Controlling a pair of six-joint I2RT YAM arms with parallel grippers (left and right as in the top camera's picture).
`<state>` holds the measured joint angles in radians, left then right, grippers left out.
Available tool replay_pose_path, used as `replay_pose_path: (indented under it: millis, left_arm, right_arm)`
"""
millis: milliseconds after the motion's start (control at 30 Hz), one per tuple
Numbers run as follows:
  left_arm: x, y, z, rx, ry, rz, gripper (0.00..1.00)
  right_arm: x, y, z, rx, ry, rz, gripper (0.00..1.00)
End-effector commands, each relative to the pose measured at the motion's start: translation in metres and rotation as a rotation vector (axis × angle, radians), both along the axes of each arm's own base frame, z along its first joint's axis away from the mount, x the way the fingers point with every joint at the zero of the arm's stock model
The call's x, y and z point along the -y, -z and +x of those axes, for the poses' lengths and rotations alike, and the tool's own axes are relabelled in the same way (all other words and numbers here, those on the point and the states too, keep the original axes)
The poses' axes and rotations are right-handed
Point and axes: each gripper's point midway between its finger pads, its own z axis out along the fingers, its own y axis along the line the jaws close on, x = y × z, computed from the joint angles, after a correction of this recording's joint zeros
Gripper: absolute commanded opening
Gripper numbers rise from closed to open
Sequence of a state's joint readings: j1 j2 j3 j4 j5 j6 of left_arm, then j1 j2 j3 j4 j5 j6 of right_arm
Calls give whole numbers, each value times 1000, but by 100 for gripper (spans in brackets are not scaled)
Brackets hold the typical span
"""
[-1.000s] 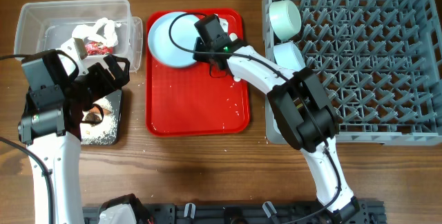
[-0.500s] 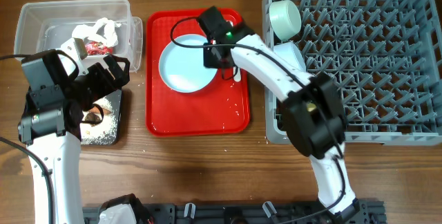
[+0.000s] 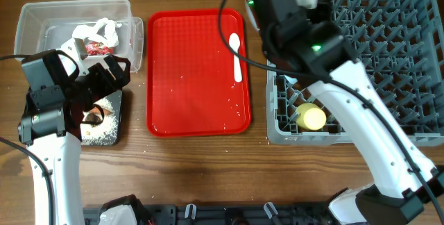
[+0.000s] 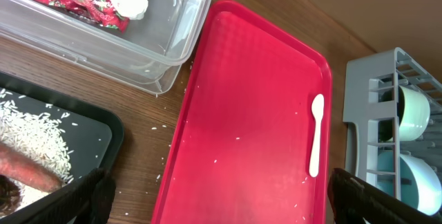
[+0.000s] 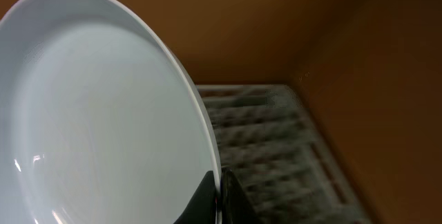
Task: Sort waste into correct bins and load items into the dishwasher rack
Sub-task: 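Lift the blue plate and stand it upright in the rack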
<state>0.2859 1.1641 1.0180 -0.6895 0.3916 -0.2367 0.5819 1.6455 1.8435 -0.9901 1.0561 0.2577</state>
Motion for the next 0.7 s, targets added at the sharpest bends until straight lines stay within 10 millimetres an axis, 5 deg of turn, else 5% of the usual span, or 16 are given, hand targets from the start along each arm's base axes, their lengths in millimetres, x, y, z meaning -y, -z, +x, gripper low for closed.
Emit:
replay_pose_path:
  millis: [0, 267, 667]
  left_arm:
    - [3, -7, 3, 22, 28, 8, 100]
    - [3, -7, 3, 22, 28, 8, 100]
    - [3, -7, 3, 22, 28, 8, 100]
  right_arm:
    - [68, -27, -12, -85, 204, -330, 4]
    - [134, 22, 3, -265, 256, -318, 4]
    - [133, 89, 66, -430, 1, -487, 4]
